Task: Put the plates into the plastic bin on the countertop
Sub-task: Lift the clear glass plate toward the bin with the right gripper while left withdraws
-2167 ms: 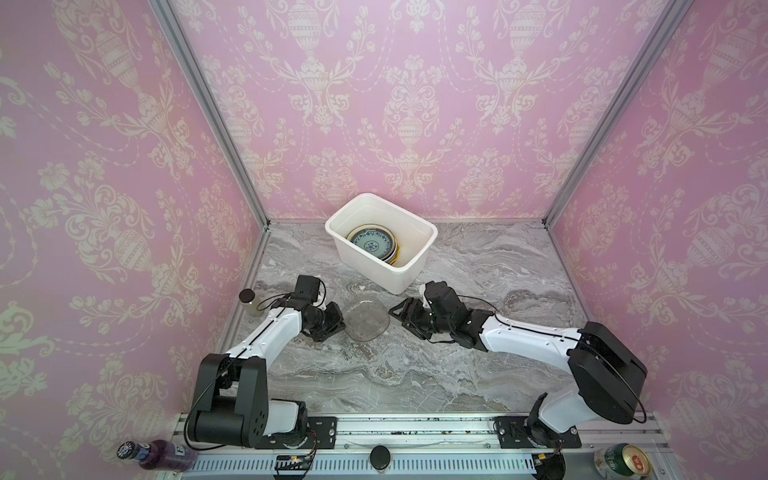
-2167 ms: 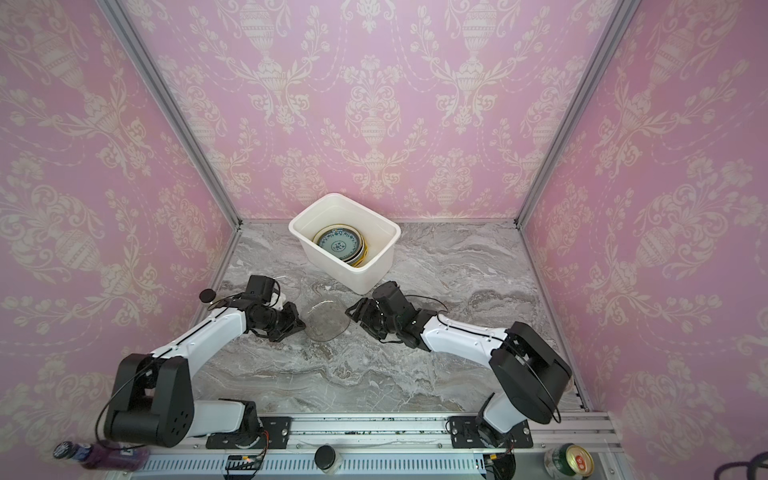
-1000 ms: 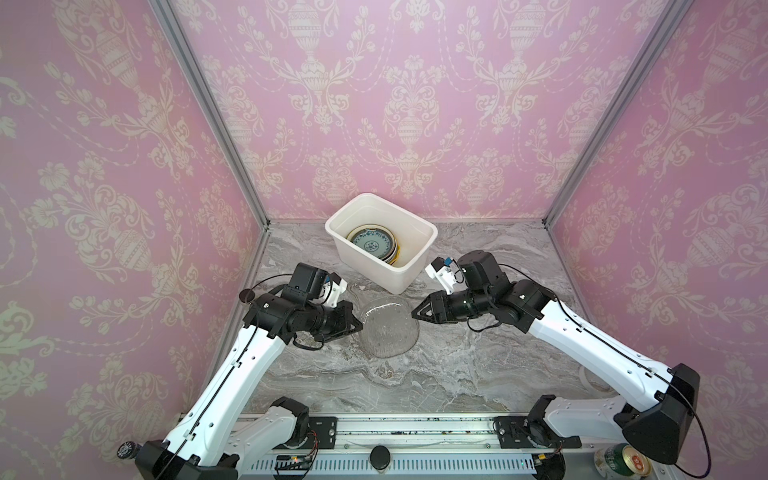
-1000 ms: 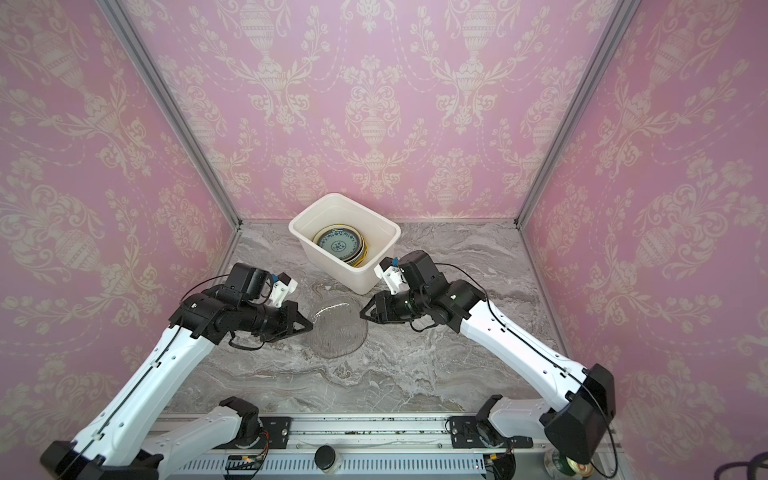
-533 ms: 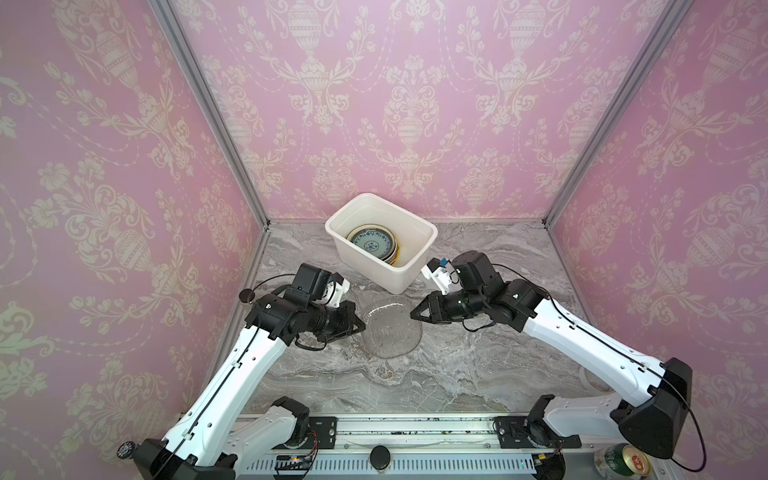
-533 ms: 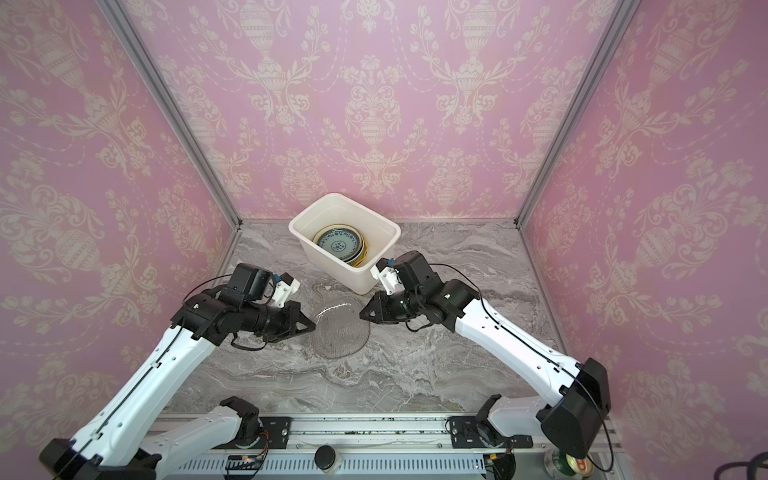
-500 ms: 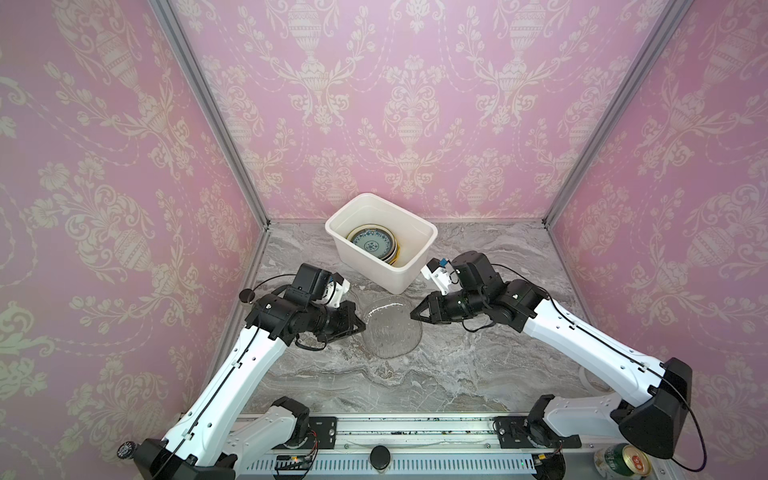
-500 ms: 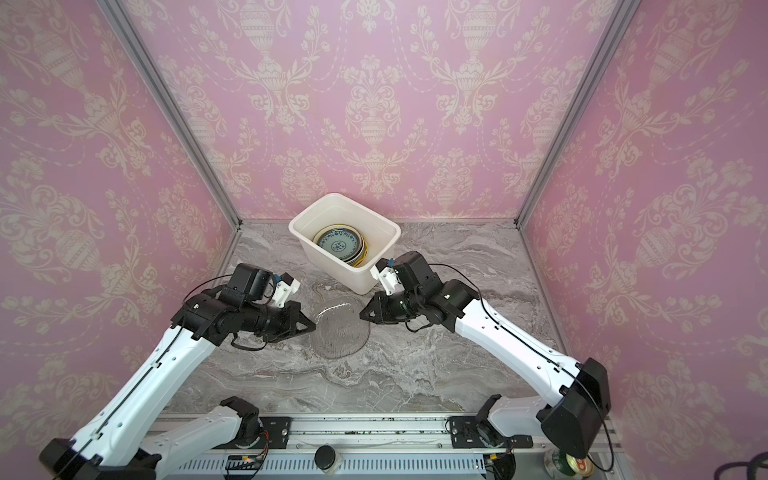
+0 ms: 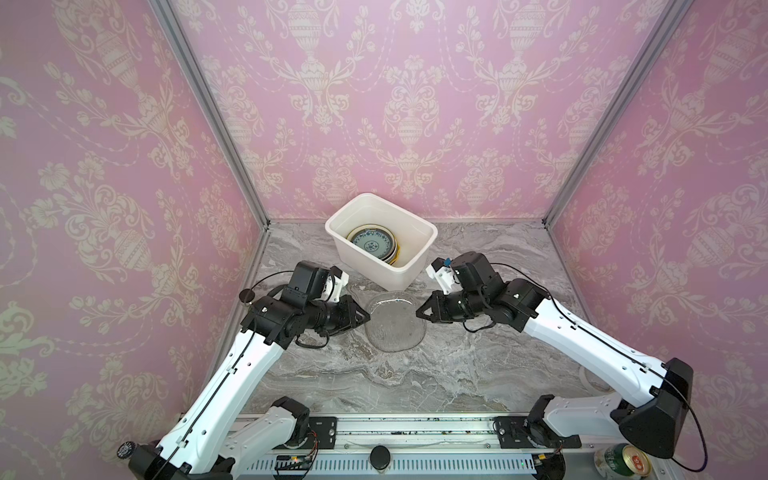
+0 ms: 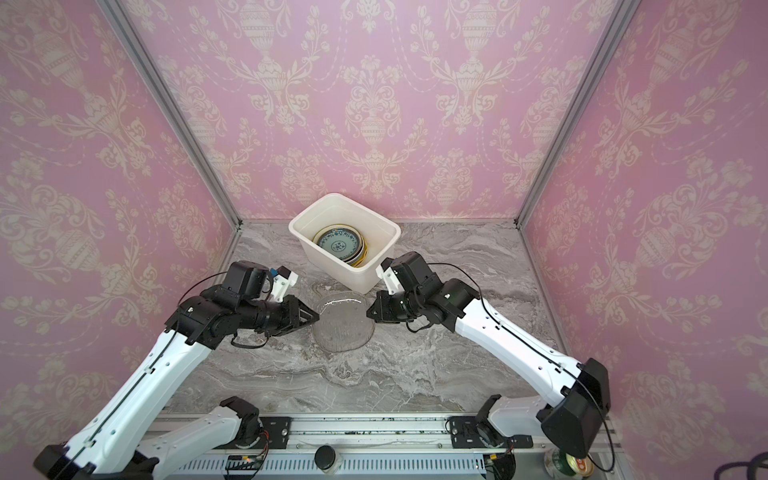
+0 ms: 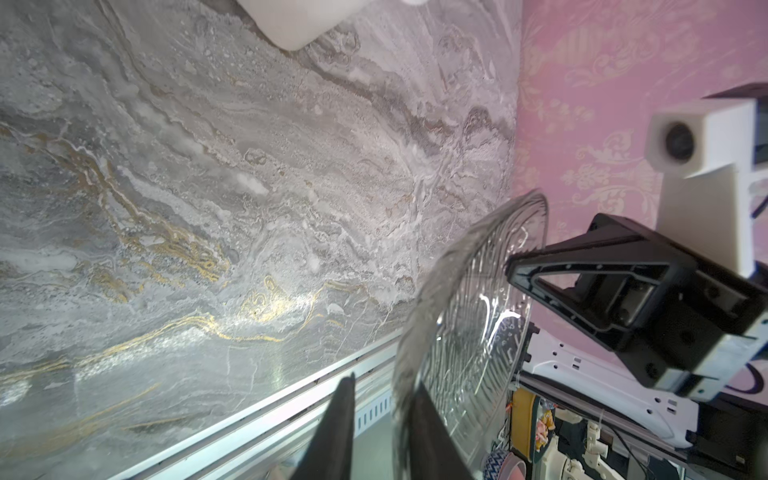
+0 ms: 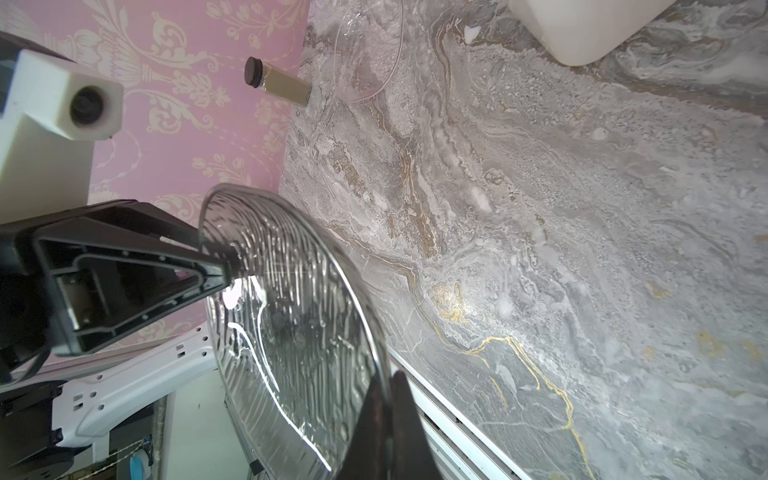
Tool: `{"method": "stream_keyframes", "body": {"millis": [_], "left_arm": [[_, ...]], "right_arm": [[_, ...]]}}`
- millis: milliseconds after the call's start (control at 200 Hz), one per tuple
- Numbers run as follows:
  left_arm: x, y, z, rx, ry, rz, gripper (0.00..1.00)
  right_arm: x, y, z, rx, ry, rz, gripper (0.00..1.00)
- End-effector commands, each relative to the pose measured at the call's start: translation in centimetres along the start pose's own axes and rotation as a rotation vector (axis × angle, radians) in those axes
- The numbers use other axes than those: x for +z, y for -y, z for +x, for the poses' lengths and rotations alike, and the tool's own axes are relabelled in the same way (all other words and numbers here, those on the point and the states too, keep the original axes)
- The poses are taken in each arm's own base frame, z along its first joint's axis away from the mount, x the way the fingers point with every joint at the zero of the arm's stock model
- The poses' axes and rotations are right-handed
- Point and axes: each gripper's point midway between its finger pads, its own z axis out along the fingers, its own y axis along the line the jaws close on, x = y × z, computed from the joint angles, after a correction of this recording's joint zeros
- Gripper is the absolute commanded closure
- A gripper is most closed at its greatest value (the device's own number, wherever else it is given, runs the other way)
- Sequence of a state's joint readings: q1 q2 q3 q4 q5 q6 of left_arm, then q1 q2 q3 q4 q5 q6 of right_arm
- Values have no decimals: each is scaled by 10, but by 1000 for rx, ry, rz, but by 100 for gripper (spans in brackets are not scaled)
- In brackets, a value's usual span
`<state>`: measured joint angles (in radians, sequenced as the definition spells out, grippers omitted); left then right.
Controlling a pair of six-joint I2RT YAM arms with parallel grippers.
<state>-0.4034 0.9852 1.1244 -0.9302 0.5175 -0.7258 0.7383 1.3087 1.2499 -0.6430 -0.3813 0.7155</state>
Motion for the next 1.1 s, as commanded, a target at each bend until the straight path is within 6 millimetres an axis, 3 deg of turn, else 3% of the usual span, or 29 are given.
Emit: {"method": "stream_keyframes", "body": {"millis": [0, 125, 285, 475, 620, 730, 926, 1096], "left_arm": [[-15, 9, -20, -9, 162, 40, 51], [-41, 15, -39, 30, 365, 76, 24], [-92, 15, -65, 100, 674, 52, 1], [-142, 26, -82, 225, 880, -19, 1], [-160, 32, -86, 343, 910, -107, 1], [-159, 30, -84, 411, 869, -166, 1], [-157, 15, -81, 411, 847, -242, 1], [-150, 0, -79, 371, 838, -282, 1]], "right_arm": [[-19, -15, -19, 26, 71, -6, 97], [-27, -15, -40, 92, 117, 28, 96], [-37, -28, -80, 159, 187, 22, 94], [-35, -43, -130, 233, 260, -7, 94], [-26, -40, -169, 336, 326, -29, 94], [-12, -27, -197, 430, 377, -37, 94], [32, 6, -240, 601, 422, -81, 94], [69, 23, -272, 627, 434, -87, 95]]}}
